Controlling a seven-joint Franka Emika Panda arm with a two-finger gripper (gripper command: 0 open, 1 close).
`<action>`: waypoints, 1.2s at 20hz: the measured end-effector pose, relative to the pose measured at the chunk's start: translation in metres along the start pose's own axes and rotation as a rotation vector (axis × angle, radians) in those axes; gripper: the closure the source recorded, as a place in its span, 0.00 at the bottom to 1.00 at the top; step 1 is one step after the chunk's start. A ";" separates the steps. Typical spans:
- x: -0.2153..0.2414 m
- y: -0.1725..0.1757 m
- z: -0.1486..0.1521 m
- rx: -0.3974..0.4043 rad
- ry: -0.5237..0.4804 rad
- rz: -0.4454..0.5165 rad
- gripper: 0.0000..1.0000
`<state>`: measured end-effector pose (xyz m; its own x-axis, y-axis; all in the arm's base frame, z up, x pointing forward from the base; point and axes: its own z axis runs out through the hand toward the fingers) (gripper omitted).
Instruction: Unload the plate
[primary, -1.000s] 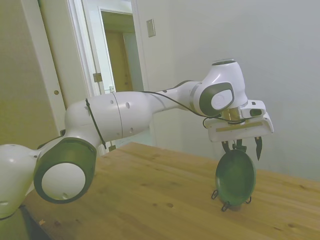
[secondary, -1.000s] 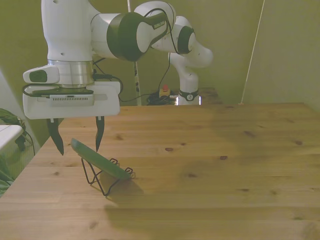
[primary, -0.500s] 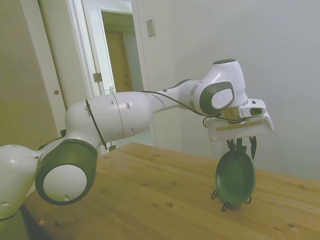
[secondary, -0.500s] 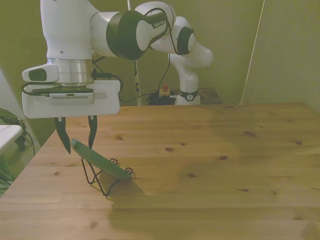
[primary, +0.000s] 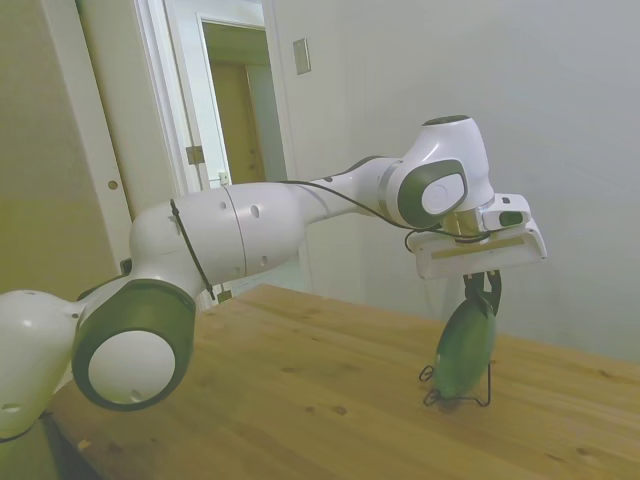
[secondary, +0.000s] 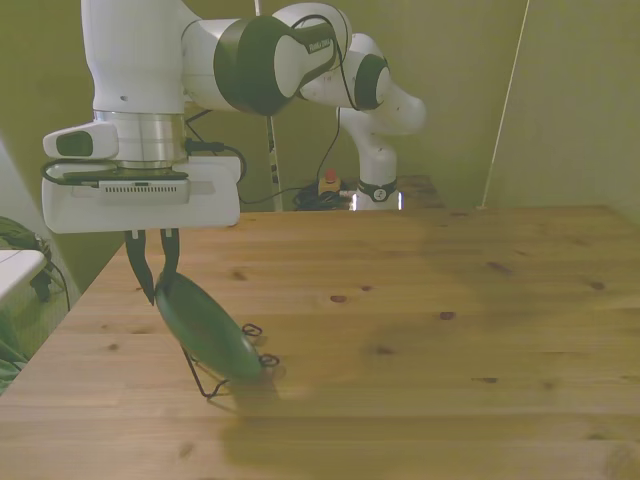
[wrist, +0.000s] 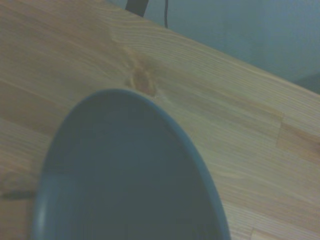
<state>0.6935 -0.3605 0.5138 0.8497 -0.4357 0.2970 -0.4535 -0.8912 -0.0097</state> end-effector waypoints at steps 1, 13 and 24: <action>0.000 0.000 0.000 0.000 0.001 0.000 1.00; -0.001 -0.043 -0.052 0.088 0.014 -0.043 1.00; -0.066 -0.141 -0.085 0.135 -0.346 0.054 1.00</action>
<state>0.6791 -0.1953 0.5765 0.8768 -0.4786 -0.0473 -0.4799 -0.8645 -0.1494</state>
